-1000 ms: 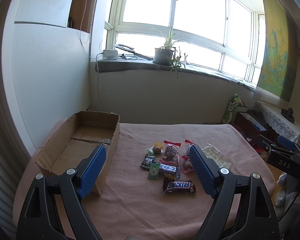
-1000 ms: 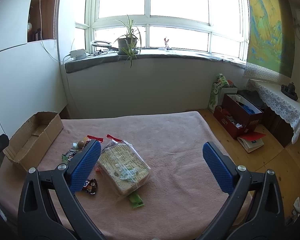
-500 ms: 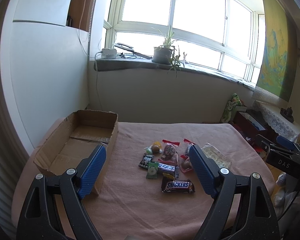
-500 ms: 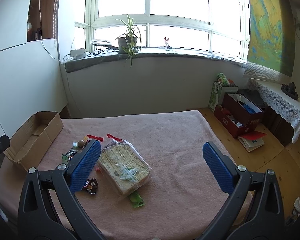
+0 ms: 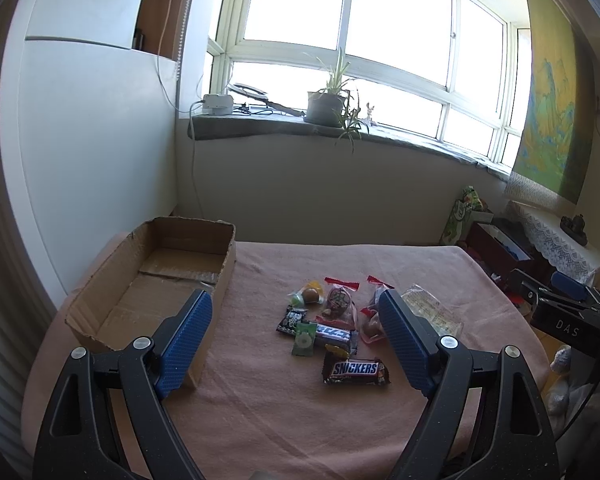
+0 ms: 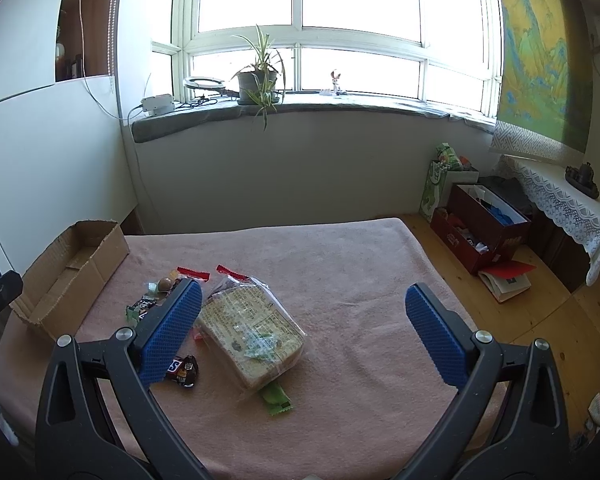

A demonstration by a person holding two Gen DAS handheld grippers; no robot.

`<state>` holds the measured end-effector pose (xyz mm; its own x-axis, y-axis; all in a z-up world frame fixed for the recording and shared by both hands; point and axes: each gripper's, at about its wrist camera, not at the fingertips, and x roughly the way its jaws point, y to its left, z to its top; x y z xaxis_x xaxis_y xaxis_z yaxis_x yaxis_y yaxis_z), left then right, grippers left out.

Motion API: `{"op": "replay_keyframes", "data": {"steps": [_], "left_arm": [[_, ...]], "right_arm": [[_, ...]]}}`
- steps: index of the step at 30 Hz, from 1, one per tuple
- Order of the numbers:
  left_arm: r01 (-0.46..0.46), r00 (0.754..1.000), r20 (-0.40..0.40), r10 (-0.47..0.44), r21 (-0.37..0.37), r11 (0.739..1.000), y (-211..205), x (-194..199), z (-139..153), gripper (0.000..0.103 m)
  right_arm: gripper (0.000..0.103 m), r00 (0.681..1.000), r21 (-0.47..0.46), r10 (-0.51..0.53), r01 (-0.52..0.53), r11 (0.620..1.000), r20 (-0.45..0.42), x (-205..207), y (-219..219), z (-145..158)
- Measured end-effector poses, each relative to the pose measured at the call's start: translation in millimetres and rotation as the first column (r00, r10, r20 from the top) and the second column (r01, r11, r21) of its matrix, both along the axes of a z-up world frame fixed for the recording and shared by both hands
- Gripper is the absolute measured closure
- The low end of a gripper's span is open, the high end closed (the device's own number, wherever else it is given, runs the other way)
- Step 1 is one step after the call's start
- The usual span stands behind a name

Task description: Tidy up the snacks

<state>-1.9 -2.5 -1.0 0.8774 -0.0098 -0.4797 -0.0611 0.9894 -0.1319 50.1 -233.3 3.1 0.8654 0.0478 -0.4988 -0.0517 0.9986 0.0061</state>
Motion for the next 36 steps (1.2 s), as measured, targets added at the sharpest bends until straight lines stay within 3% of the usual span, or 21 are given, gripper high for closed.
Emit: {"op": "replay_keyframes", "data": {"steps": [18,28,36], "left_arm": [[0.031,0.999,-0.032,-0.031,-0.021,0.999,-4,11,-11,0.018],[0.065,0.994,-0.088,-0.07,-0.056,0.996,-10,23,-26,0.018],[0.125,0.98,-0.144,-0.141,-0.117,0.985,-26,37,-42,0.018]], "right_arm": [[0.0,0.999,0.001,0.001,-0.001,1.0,-0.035,10,-2,-12],[0.0,0.997,-0.008,0.013,-0.014,1.0,-0.074,23,-1,-25],[0.0,0.984,0.063,0.079,-0.07,0.996,-0.157,47,-16,-44]]}}
